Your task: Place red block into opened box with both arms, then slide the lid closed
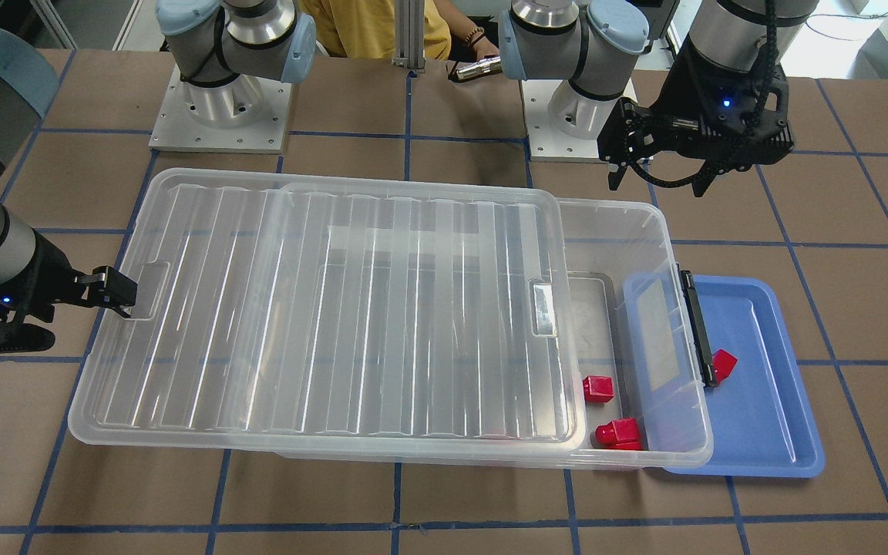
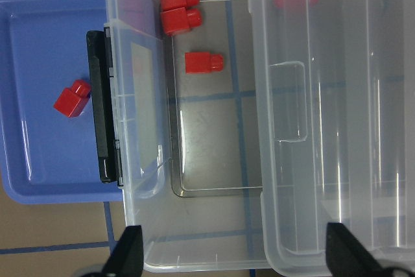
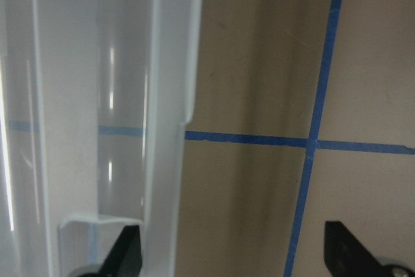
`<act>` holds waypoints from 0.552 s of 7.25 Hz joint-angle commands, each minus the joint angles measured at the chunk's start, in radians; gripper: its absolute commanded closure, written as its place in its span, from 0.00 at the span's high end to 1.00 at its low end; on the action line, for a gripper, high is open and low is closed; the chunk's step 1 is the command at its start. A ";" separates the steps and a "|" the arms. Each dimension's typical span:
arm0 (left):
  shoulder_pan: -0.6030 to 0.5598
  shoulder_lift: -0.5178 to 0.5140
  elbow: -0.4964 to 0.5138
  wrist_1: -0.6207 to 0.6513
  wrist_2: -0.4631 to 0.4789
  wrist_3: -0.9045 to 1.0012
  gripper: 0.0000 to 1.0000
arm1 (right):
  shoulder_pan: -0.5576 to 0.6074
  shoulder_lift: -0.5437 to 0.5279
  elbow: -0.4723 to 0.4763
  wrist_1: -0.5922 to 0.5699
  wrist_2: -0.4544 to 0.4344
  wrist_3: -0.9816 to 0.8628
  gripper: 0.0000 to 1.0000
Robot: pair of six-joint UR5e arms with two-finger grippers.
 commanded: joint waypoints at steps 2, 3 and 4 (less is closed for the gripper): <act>0.000 0.001 0.000 0.000 0.000 0.000 1.00 | -0.036 -0.002 0.000 -0.002 -0.001 -0.055 1.00; 0.000 0.001 0.000 0.000 0.000 0.000 1.00 | -0.037 -0.002 0.000 -0.004 -0.001 -0.055 1.00; 0.000 -0.001 0.000 0.000 0.000 0.000 1.00 | -0.037 -0.002 0.000 -0.004 -0.001 -0.055 1.00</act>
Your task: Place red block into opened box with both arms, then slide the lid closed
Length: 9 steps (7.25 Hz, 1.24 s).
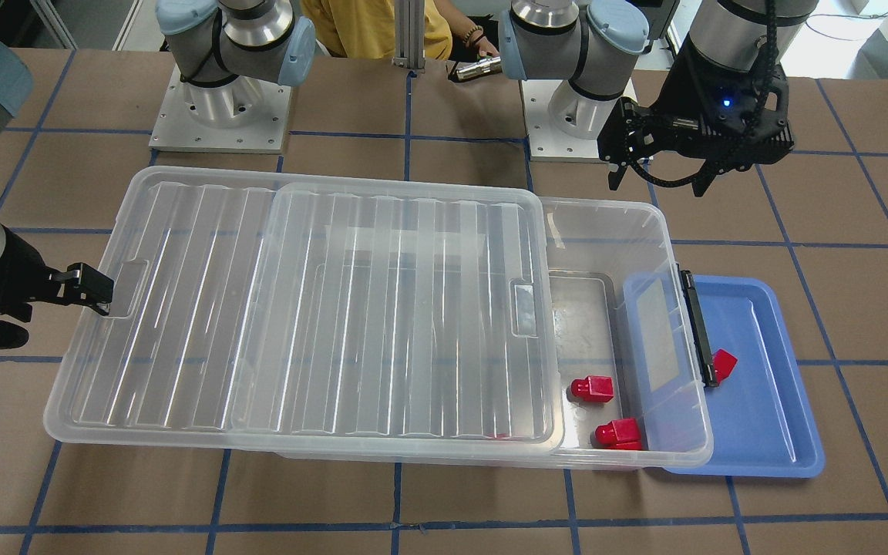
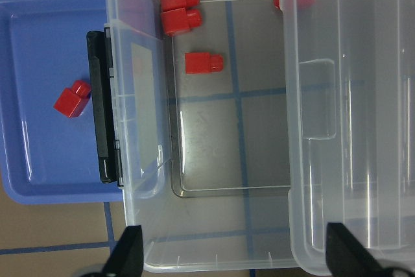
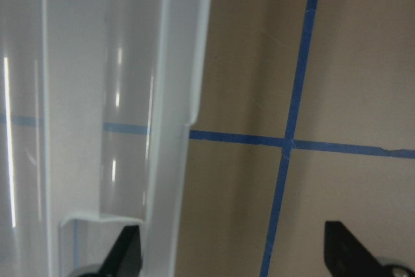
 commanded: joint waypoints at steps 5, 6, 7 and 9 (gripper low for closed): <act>0.061 -0.006 -0.003 -0.005 0.008 0.206 1.00 | -0.003 0.000 0.003 -0.002 -0.037 -0.034 1.00; 0.143 -0.033 -0.009 -0.005 0.000 0.233 1.00 | -0.011 0.000 0.005 -0.002 -0.037 -0.036 1.00; 0.244 -0.056 -0.046 0.007 -0.009 0.352 1.00 | -0.022 0.000 0.005 -0.002 -0.037 -0.038 1.00; 0.400 -0.095 -0.109 0.108 -0.009 0.658 1.00 | -0.026 0.000 0.006 -0.001 -0.037 -0.039 1.00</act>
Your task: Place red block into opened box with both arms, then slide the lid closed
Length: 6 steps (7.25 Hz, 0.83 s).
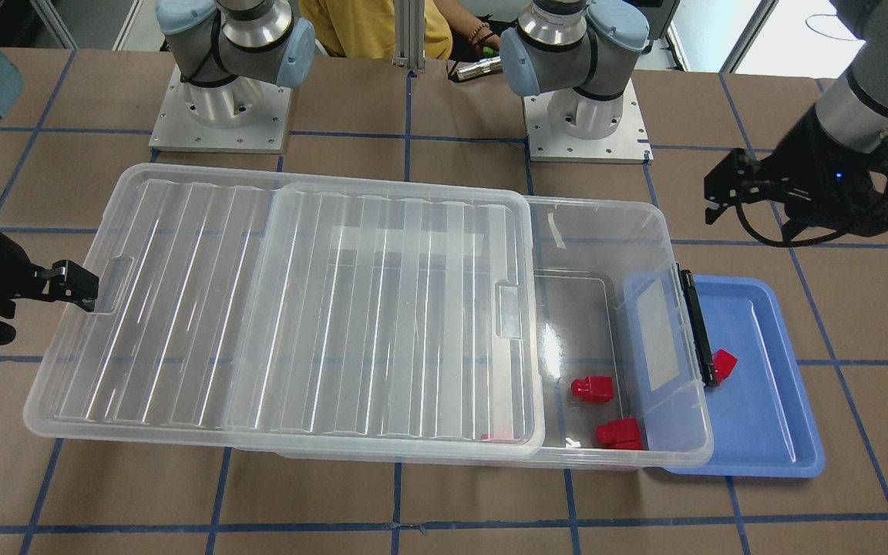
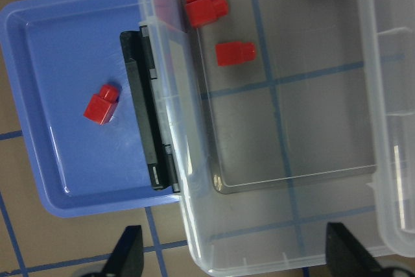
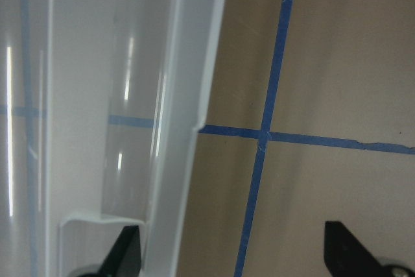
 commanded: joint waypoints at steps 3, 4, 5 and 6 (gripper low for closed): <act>0.145 -0.170 -0.197 0.414 -0.040 0.370 1.00 | 0.002 -0.009 -0.013 0.010 0.006 0.013 1.00; 0.181 -0.210 -0.206 0.441 -0.051 0.375 1.00 | 0.003 -0.034 -0.013 0.012 0.014 0.017 1.00; 0.191 -0.249 -0.207 0.441 -0.101 0.378 1.00 | 0.008 -0.067 -0.012 0.018 0.015 0.017 1.00; 0.191 -0.275 -0.207 0.446 -0.112 0.378 1.00 | 0.009 -0.110 -0.012 0.029 0.015 0.020 1.00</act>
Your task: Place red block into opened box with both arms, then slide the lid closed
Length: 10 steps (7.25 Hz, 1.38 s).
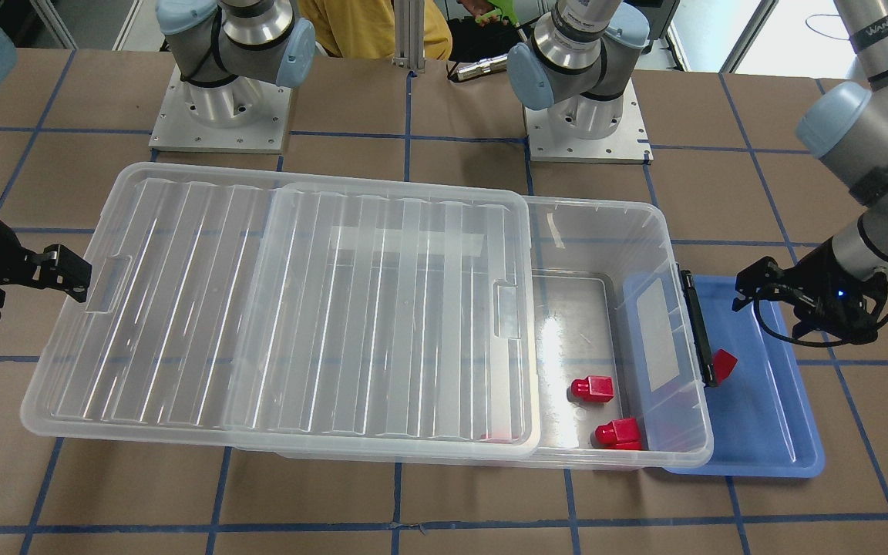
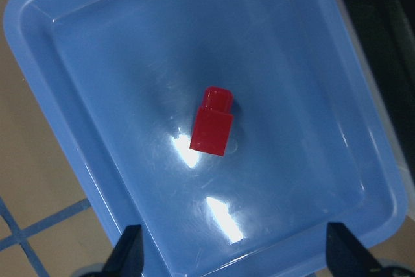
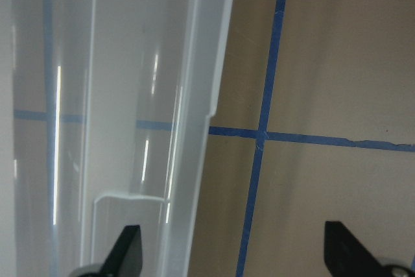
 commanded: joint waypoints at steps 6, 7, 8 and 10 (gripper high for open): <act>0.004 -0.153 -0.024 0.109 -0.072 -0.017 0.97 | 0.067 -0.221 0.001 0.209 0.028 0.251 1.00; 0.004 -0.167 -0.027 0.120 -0.070 -0.019 0.84 | 0.122 -0.215 0.001 0.198 0.026 0.285 1.00; 0.004 -0.172 -0.027 0.121 -0.073 -0.019 0.77 | 0.156 -0.212 0.001 0.203 0.023 0.348 1.00; 0.004 -0.192 -0.022 0.141 -0.072 -0.019 0.44 | 0.170 -0.210 0.012 0.212 0.014 0.366 1.00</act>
